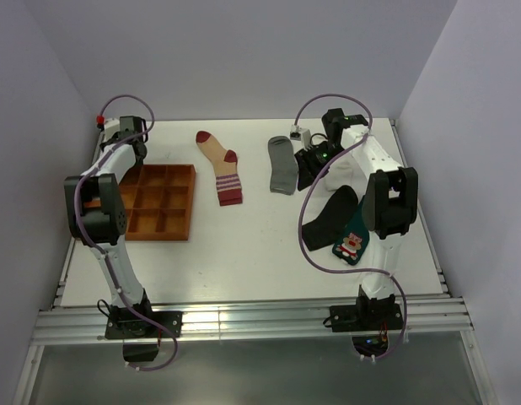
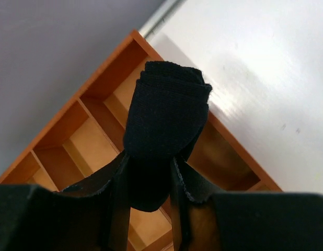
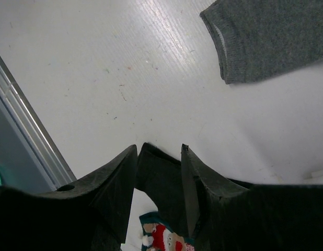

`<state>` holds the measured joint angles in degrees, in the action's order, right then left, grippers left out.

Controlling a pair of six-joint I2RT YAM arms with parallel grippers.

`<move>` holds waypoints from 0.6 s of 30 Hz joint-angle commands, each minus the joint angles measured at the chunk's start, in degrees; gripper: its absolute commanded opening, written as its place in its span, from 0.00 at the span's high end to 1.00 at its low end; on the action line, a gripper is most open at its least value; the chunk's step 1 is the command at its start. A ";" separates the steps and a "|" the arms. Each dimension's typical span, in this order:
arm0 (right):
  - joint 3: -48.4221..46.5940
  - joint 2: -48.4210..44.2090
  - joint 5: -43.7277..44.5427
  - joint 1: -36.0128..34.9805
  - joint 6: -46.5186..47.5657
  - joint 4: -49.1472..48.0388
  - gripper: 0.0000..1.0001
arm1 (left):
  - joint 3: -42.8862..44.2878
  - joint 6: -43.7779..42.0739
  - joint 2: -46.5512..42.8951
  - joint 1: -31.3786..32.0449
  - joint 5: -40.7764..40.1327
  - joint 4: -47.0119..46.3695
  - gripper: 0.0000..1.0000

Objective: Roll the socks
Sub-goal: Place the sock in the storage box.

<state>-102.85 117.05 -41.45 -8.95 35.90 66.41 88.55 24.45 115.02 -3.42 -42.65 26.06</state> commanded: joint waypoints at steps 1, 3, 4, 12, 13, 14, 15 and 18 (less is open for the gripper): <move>-0.16 -0.16 -0.56 0.51 0.93 -1.72 0.54 | 1.98 -0.72 -0.32 -0.01 1.51 1.97 1.00; 0.19 0.01 -0.82 0.60 0.84 -1.81 0.54 | 1.80 -0.80 0.72 0.08 2.05 3.02 1.00; 0.28 0.10 -0.91 0.60 0.84 -2.07 0.54 | 1.97 -0.98 1.43 0.25 1.61 3.46 1.00; 1.68 0.28 -1.35 0.60 0.49 -2.78 0.54 | 3.12 -0.28 2.93 2.80 -0.94 6.45 1.00; 1.69 0.28 -1.44 0.60 0.57 -2.69 0.54 | 2.86 -0.28 2.67 2.89 -0.59 6.46 1.00; 1.51 0.45 -1.44 0.69 0.40 -2.69 0.54 | 2.42 -0.19 2.49 2.89 -0.33 6.54 1.00; 1.51 0.45 -1.35 0.60 0.40 -2.69 0.55 | 2.41 -0.28 2.57 2.98 -0.24 6.80 1.00; 1.86 0.19 -1.35 0.69 0.49 -2.87 0.55 | 3.73 -1.06 4.41 2.98 -0.24 8.56 1.00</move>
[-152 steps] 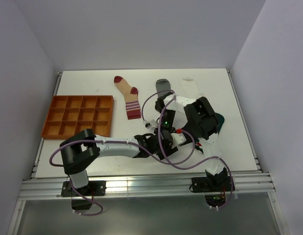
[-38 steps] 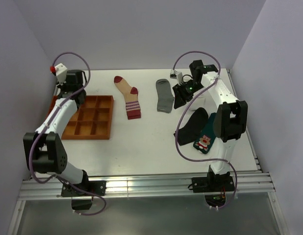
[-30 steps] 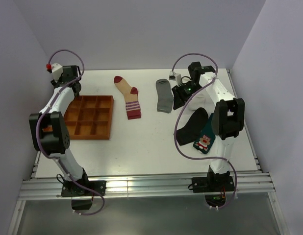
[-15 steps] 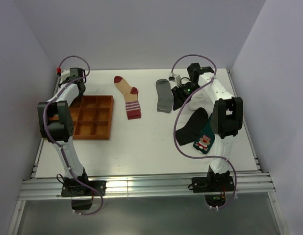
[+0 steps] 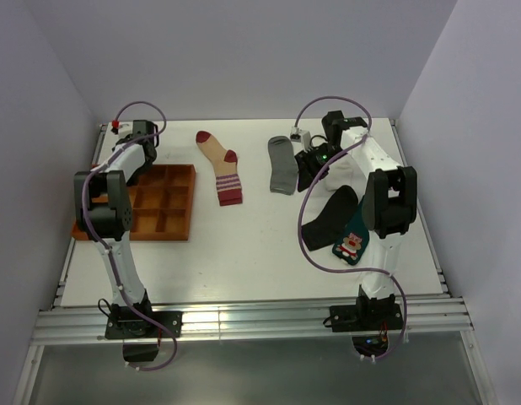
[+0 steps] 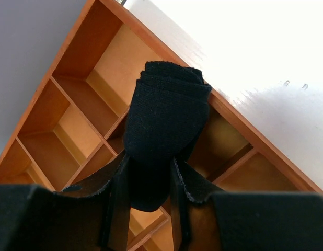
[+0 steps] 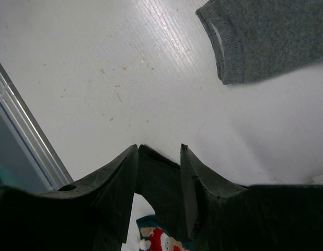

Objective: Roll the socks
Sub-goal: Place the sock in the storage box.

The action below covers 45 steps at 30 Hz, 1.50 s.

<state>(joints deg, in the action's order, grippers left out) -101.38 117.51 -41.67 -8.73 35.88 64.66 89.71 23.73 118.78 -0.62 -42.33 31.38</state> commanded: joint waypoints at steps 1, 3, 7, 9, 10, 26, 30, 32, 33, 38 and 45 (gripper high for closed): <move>0.75 -0.35 -1.13 0.47 0.51 -1.21 0.55 | 3.44 -0.69 1.01 0.10 -0.30 3.60 1.00; 0.84 -0.44 -1.04 0.47 0.68 -1.29 0.55 | 4.15 -1.66 2.06 0.10 1.27 4.31 1.00; 1.19 -0.27 -0.78 0.47 0.60 -1.38 0.55 | 7.14 -2.19 3.56 -0.08 5.74 6.06 1.00; 1.28 -0.44 -0.61 0.47 0.60 -1.47 0.55 | 8.19 -2.11 4.53 -0.52 9.00 7.03 1.00; 1.62 -0.62 -0.52 0.47 0.42 -1.73 0.55 | 8.63 -2.10 4.70 -1.04 12.06 7.21 1.00; 5.84 -3.34 1.50 0.47 -0.90 -4.90 0.55 | 6.00 2.28 7.69 -6.76 33.09 5.72 1.00; 6.81 -4.13 2.12 0.47 -1.25 -5.69 0.55 | 5.48 3.78 7.96 -7.38 33.98 5.89 1.00; 7.34 -4.49 2.56 0.47 -1.51 -6.04 0.55 | 4.86 4.31 7.70 -7.55 34.24 5.80 0.97; 7.43 -4.57 2.65 0.47 -1.51 -6.13 0.55 | 4.60 4.57 7.61 -7.55 34.24 5.37 0.95; 7.78 -4.84 3.26 0.47 -1.86 -6.66 0.55 | 1.70 4.66 3.22 -7.64 33.54 2.64 0.67; 5.76 -3.96 3.44 0.47 -2.65 -6.48 0.56 | 3.97 4.14 0.58 -7.55 32.75 3.34 0.50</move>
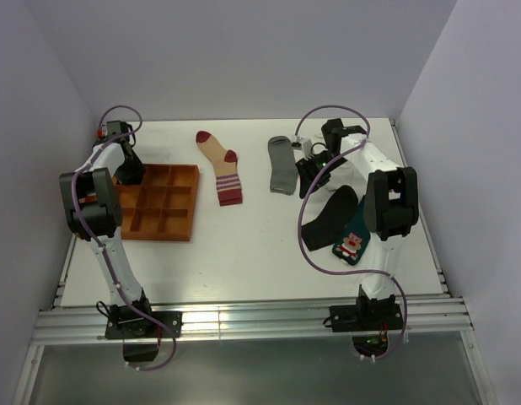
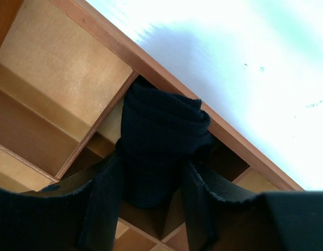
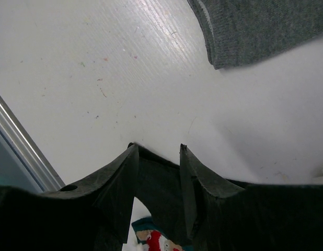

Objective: Roll the socks
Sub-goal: Place the sock in the storage box.

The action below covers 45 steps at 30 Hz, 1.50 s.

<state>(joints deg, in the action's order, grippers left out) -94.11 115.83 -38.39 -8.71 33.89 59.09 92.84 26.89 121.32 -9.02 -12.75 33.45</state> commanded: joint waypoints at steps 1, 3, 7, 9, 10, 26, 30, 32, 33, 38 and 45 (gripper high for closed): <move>-1.69 -2.28 0.16 0.45 -0.84 -0.82 0.55 | 1.12 0.88 -2.22 0.84 3.17 1.44 0.49; -2.39 -2.01 0.16 0.45 -0.75 -0.56 0.55 | 1.73 0.79 -3.01 0.93 2.56 1.88 0.47; -3.45 -1.49 0.25 0.45 -0.75 -0.12 0.55 | 2.79 0.35 -4.59 0.84 0.81 2.84 0.46; -4.07 -1.31 0.25 0.36 -0.75 -0.03 0.55 | 3.31 0.09 -5.21 0.93 -0.42 3.02 0.45; -4.33 -1.31 0.16 0.36 -0.67 0.23 0.55 | 3.58 0.00 -5.39 0.93 -0.78 3.28 0.45; -0.91 -6.14 7.27 0.27 -2.69 -5.21 0.54 | 7.09 -1.32 -11.09 1.19 -3.33 4.78 0.43; 7.93 -11.75 14.56 0.27 -4.70 -8.90 0.54 | 9.72 -1.93 -13.30 3.82 -6.05 5.13 0.43; 11.56 -13.43 19.46 0.27 -5.24 -11.36 0.53 | 11.04 -2.11 -14.09 4.88 -5.71 5.74 0.43; 14.45 -14.48 20.71 0.27 -5.58 -12.41 0.53 | 12.01 -2.20 -14.44 5.84 -5.62 5.83 0.43; 19.48 -14.67 24.95 0.62 -6.20 -14.70 0.52 | 11.41 -2.37 -18.57 10.32 -4.39 4.70 0.43; 18.96 -8.61 30.30 0.36 -6.55 -14.36 0.51 | 4.83 -0.97 -25.77 15.34 3.60 0.66 0.43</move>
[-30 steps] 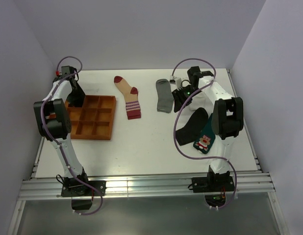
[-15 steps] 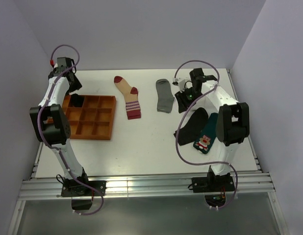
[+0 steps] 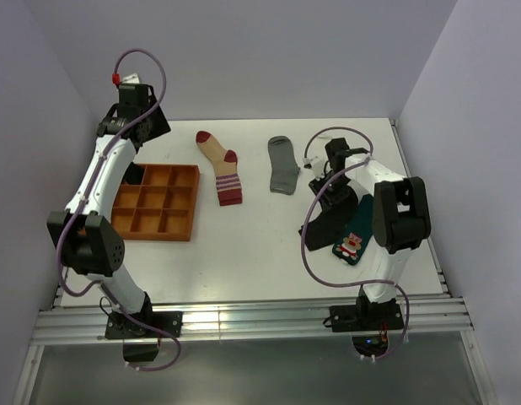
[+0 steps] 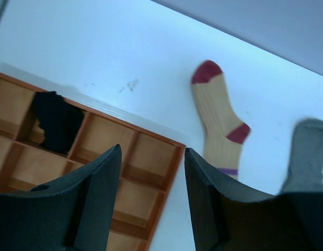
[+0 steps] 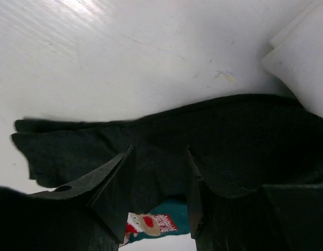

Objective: Roll the socks
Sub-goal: Place the sock in the storage box, then adjust the sock at the center of the board.

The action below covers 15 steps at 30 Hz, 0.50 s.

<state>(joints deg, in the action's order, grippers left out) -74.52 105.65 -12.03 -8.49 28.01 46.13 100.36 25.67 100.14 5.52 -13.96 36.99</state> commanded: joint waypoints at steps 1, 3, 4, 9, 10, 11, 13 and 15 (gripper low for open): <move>-0.36 1.84 4.82 -0.12 -0.76 -1.13 0.51 | -3.67 0.43 -5.38 1.68 5.60 -3.59 0.43; 0.69 2.11 6.05 -1.17 -0.94 -0.87 0.51 | -6.47 1.48 -7.76 2.65 7.35 -5.26 0.43; 1.13 2.28 6.75 -1.70 -1.11 -0.87 0.51 | -7.27 1.66 -8.46 3.70 7.89 -5.79 0.43; 2.80 4.30 8.08 -5.56 -1.55 -0.60 0.50 | -11.92 2.89 -12.59 5.64 10.35 -8.07 0.43; 2.63 4.74 8.34 -6.35 -1.73 -0.34 0.50 | -12.46 2.98 -13.12 5.73 11.22 -8.34 0.43; 2.28 5.18 8.51 -7.23 -1.82 -0.16 0.50 | -12.81 2.98 -13.91 5.73 11.32 -8.34 0.43; 0.96 6.41 8.34 -10.03 -2.17 0.62 0.50 | -13.34 2.81 -14.96 5.73 11.23 -7.99 0.43; -1.49 7.90 7.73 -12.15 -2.78 1.24 0.50 | -13.96 2.81 -15.58 5.73 11.06 -7.81 0.43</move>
<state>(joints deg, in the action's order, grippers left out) -73.76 110.15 -2.98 -17.23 26.61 47.07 86.70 27.92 88.23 11.35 -4.25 31.88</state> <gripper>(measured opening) 0.495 0.567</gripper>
